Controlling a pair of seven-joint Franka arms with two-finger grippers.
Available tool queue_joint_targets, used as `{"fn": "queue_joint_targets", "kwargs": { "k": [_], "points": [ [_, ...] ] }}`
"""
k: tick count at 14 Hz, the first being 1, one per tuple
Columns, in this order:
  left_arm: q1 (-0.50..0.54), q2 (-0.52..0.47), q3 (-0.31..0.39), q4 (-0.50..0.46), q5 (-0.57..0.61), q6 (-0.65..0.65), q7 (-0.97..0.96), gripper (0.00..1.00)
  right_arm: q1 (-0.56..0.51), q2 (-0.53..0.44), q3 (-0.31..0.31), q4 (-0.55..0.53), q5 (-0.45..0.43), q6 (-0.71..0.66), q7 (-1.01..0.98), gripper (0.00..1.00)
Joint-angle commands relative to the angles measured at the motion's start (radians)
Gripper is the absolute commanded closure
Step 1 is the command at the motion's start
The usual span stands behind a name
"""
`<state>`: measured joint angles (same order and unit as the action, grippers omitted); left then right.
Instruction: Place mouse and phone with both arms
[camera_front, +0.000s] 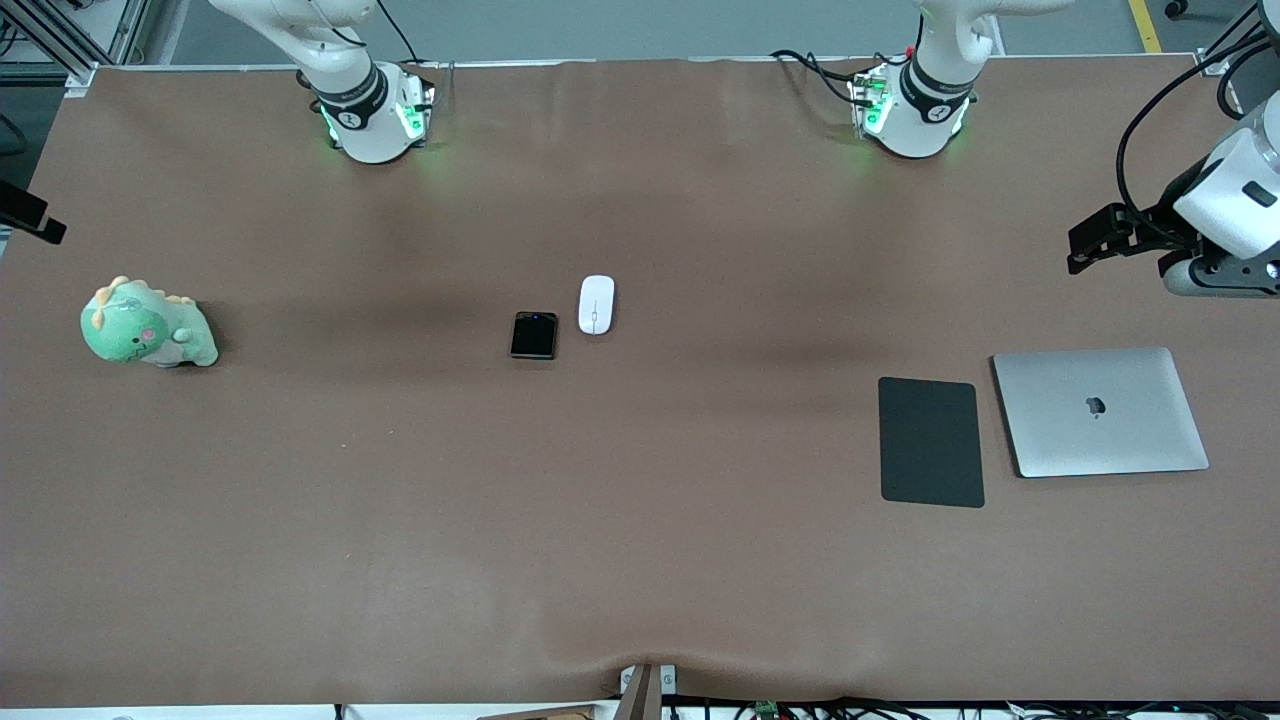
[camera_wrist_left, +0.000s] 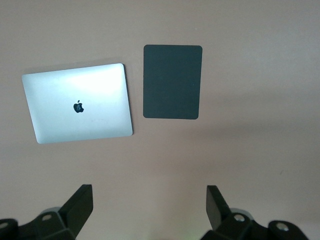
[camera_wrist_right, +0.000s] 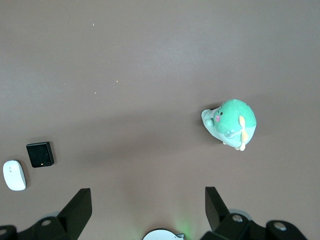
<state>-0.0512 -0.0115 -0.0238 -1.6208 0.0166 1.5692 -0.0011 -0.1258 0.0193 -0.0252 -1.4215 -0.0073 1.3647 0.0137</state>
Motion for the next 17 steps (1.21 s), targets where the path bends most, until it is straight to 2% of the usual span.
{"fn": "queue_joint_targets", "kwargs": {
  "k": [1,11,14,17],
  "points": [
    [0.004,0.008,-0.001,0.010,-0.014,0.003,-0.002,0.00,0.002,0.002,0.007,0.015,-0.008,-0.016,0.005,0.00],
    [-0.004,0.034,-0.001,0.019,-0.015,0.006,0.004,0.00,0.000,-0.001,0.005,0.015,-0.008,-0.016,0.005,0.00],
    [-0.009,0.059,-0.005,0.039,-0.095,-0.001,0.003,0.00,0.002,0.004,0.007,0.009,-0.008,-0.016,0.003,0.00],
    [-0.025,0.068,-0.062,0.036,-0.098,-0.008,-0.077,0.00,0.003,0.004,0.007,0.010,-0.008,-0.016,0.003,0.00]
  ]
}}
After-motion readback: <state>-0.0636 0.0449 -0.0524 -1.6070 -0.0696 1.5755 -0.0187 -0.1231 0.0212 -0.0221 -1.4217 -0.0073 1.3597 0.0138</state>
